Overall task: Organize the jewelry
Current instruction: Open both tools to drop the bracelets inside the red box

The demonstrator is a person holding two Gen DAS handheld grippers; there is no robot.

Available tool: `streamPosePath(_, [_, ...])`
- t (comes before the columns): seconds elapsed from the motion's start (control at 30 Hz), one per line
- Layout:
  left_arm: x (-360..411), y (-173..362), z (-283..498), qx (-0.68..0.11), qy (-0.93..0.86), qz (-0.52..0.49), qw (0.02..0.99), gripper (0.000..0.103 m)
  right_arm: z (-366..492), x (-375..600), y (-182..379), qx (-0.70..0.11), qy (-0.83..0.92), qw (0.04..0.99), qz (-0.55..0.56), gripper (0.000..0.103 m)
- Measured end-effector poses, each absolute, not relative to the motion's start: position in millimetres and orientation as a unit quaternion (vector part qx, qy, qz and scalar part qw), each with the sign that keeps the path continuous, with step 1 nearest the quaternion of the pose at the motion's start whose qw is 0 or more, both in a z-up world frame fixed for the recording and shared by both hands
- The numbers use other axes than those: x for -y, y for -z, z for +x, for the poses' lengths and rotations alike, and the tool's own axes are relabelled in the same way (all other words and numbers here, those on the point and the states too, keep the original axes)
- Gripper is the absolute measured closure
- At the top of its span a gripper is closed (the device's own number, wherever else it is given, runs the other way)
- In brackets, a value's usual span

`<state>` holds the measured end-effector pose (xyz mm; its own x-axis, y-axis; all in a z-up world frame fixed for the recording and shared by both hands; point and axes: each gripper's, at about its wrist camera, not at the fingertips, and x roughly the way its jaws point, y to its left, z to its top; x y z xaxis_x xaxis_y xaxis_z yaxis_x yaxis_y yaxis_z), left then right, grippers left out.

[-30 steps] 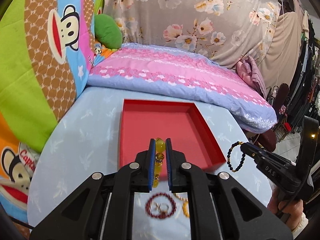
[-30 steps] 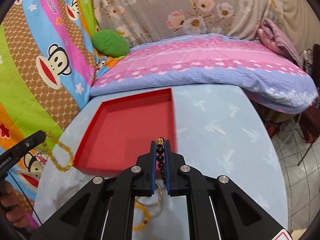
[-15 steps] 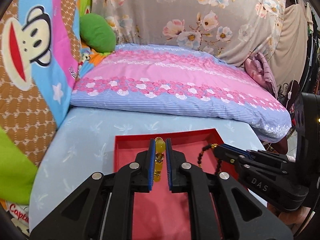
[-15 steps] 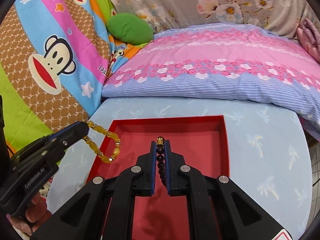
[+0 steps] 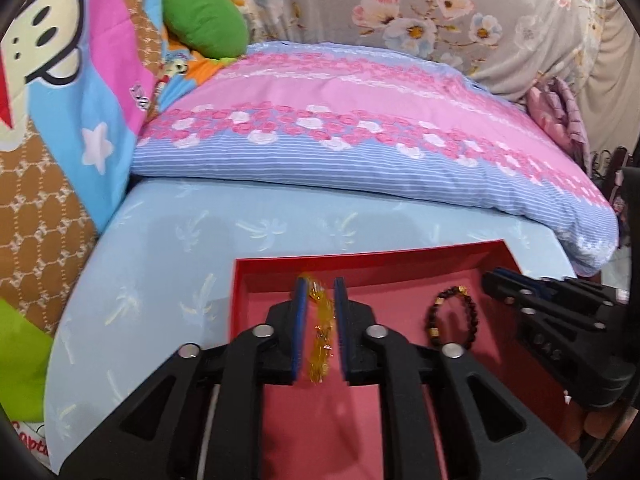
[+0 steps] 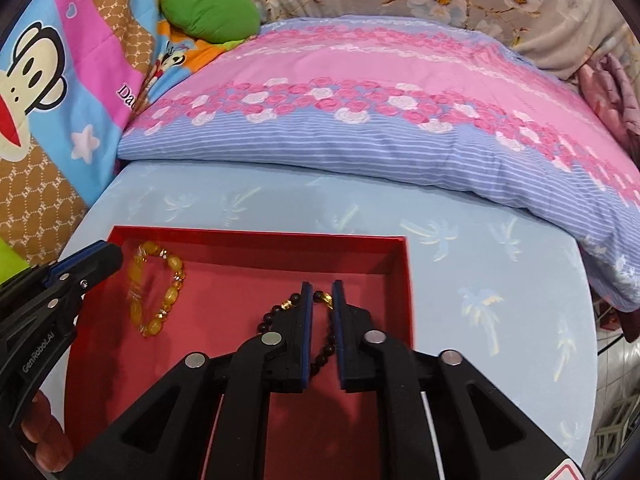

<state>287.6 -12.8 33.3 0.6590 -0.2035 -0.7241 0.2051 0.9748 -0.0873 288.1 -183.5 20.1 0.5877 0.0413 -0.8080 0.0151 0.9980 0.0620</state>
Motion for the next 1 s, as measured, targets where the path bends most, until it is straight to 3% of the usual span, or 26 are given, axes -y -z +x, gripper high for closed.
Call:
streamPosePath(0.07, [8.4, -37.4, 282.3, -0.387, 0.102, 0.0, 0.916, 0.056, 281.3, 184.6, -24.0, -0.443, -0.005, 0.896, 0.03, 0.076])
streamPosePath(0.13, [4.8, -41.7, 275.8, -0.377, 0.09, 0.002, 0.922, 0.052, 268.5, 183.2, -31.1, -0.428, -0.005, 0.903, 0.029, 0.071])
streamPosePath(0.37, [-4.8, -49.7, 233.6, -0.365, 0.066, 0.006, 0.929, 0.051, 213.5, 171.4, -54.1, -0.388, -0.031, 0.92, 0.046, 0.058])
streamPosePath(1.0, [-20.3, -21.0, 68.9, -0.394, 0.079, -0.02, 0.916, 0.051, 29.1, 177.4, -31.5, -0.395, -0.015, 0.915, 0.079, 0.057])
